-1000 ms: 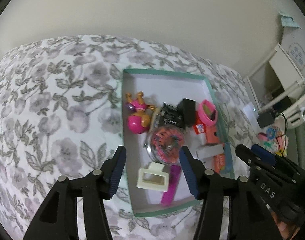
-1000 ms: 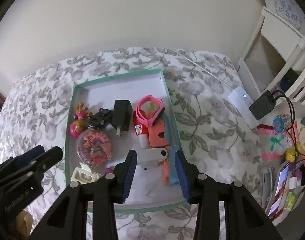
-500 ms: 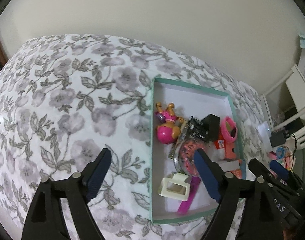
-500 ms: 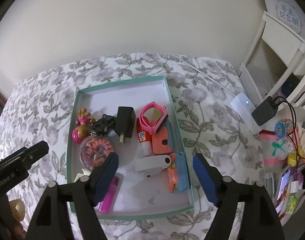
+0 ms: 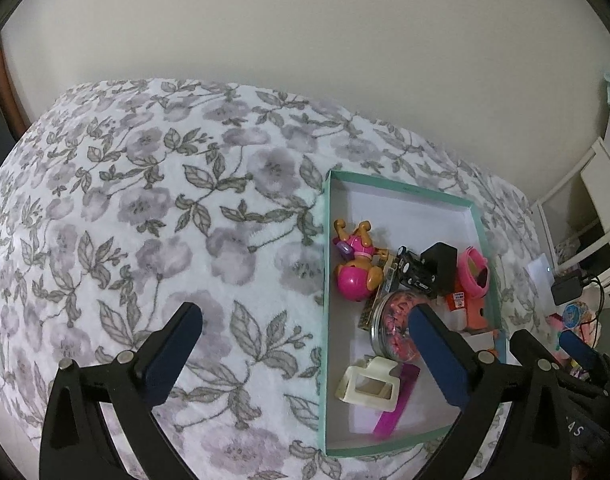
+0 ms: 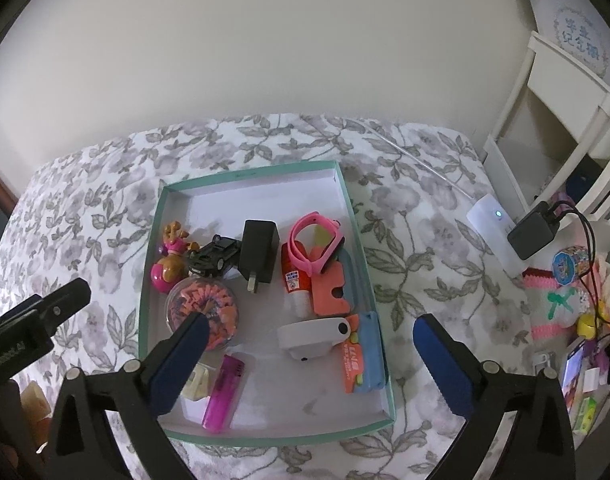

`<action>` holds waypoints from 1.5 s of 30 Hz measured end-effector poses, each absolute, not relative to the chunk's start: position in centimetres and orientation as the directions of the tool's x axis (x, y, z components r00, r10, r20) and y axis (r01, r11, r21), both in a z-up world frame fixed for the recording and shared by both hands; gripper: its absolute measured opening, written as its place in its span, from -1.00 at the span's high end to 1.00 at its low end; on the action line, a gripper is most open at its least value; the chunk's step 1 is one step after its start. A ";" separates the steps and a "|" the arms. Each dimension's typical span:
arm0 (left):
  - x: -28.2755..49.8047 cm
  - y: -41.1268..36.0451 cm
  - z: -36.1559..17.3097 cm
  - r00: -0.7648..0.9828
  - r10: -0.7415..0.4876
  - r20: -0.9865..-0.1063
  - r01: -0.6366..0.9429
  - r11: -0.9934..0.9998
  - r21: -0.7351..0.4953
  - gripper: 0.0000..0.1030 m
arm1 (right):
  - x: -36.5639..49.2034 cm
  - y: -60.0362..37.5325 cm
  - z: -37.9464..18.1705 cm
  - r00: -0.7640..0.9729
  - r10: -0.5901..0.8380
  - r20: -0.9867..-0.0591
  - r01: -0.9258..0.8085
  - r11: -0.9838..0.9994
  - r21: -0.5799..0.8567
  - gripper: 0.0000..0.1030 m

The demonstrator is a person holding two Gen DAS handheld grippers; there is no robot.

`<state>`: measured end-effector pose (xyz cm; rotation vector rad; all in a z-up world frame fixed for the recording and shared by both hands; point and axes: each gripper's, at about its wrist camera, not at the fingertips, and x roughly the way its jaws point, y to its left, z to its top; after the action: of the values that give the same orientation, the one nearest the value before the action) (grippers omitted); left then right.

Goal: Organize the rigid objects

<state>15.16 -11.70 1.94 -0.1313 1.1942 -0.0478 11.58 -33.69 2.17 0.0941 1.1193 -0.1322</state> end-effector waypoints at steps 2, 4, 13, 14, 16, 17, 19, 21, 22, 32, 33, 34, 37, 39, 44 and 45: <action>15.0 -11.5 2.2 0.369 -0.116 -0.922 -0.030 0.990 -0.137 -0.99 | 11.5 -33.7 2.2 0.429 -0.056 -0.902 0.156 0.988 0.013 -1.00; 14.8 -11.4 2.4 0.367 -0.130 -0.921 -0.023 0.989 -0.149 -0.99 | 11.4 -33.7 2.3 0.428 -0.058 -0.902 0.156 0.988 0.011 -1.00; 12.8 -10.8 4.2 0.389 -0.089 -0.917 -0.014 0.995 -0.103 -0.99 | 10.0 -32.1 3.7 0.444 -0.037 -0.895 0.149 0.988 0.034 -1.00; 12.4 -10.7 4.4 0.394 -0.076 -0.916 -0.018 0.996 -0.090 -0.99 | 9.8 -31.8 3.9 0.445 -0.035 -0.895 0.147 0.989 0.034 -1.00; 11.9 -10.4 4.8 0.398 -0.073 -0.914 -0.025 0.996 -0.090 -0.99 | 9.3 -31.3 4.0 0.442 -0.029 -0.897 0.144 0.989 0.039 -1.00; 11.6 -10.2 5.0 0.398 -0.080 -0.914 -0.027 0.995 -0.099 -0.99 | 9.1 -31.1 4.1 0.440 -0.025 -0.897 0.142 0.989 0.043 -1.00; 11.0 -9.9 5.4 0.399 -0.092 -0.912 -0.030 0.993 -0.113 -0.99 | 8.5 -30.8 4.2 0.442 -0.021 -0.897 0.140 0.989 0.046 -1.00; 10.5 -9.7 5.7 0.404 -0.086 -0.911 -0.031 0.994 -0.108 -0.99 | 7.9 -30.4 4.3 0.442 -0.025 -0.896 0.137 0.990 0.040 -1.00; 10.1 -9.7 5.8 0.408 -0.077 -0.910 -0.032 0.995 -0.098 -0.99 | 7.6 -30.2 4.4 0.442 -0.028 -0.897 0.134 0.990 0.035 -1.00; 6.7 -8.8 7.3 0.447 0.017 -0.894 -0.039 0.999 -0.001 -0.99 | 3.8 -28.7 5.6 0.466 -0.072 -0.882 0.105 0.994 -0.026 -1.00; 6.3 -8.8 7.5 0.453 0.025 -0.891 -0.035 0.999 0.010 -0.99 | 3.3 -28.6 5.8 0.472 -0.074 -0.879 0.102 0.994 -0.029 -1.00; 5.8 -8.8 7.7 0.460 0.024 -0.887 -0.027 1.000 0.013 -0.99 | 2.9 -28.4 6.0 0.475 -0.076 -0.877 0.099 0.995 -0.033 -1.00; 4.9 -8.7 8.0 0.464 0.004 -0.886 -0.013 1.000 -0.002 -0.99 | 1.7 -28.1 6.4 0.486 -0.101 -0.868 0.095 0.994 -0.062 -1.00; 4.2 -8.5 8.1 0.465 0.001 -0.885 -0.008 1.000 -0.003 -0.99 | 0.9 -27.9 6.5 0.489 -0.110 -0.865 0.093 0.993 -0.074 -1.00; 3.1 -7.6 7.8 0.450 -0.008 -0.893 -0.019 1.000 -0.019 -0.99 | -0.5 -27.2 6.7 0.496 -0.127 -0.859 0.079 0.992 -0.101 -1.00; 2.8 -7.5 7.6 0.447 -0.011 -0.894 -0.020 1.000 -0.022 -0.99 | -0.8 -27.1 6.7 0.497 -0.129 -0.858 0.077 0.992 -0.104 -1.00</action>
<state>2.83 -7.49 7.62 -0.0305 1.1074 0.0054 -0.76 -27.10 6.70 -0.0542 1.0436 -0.1247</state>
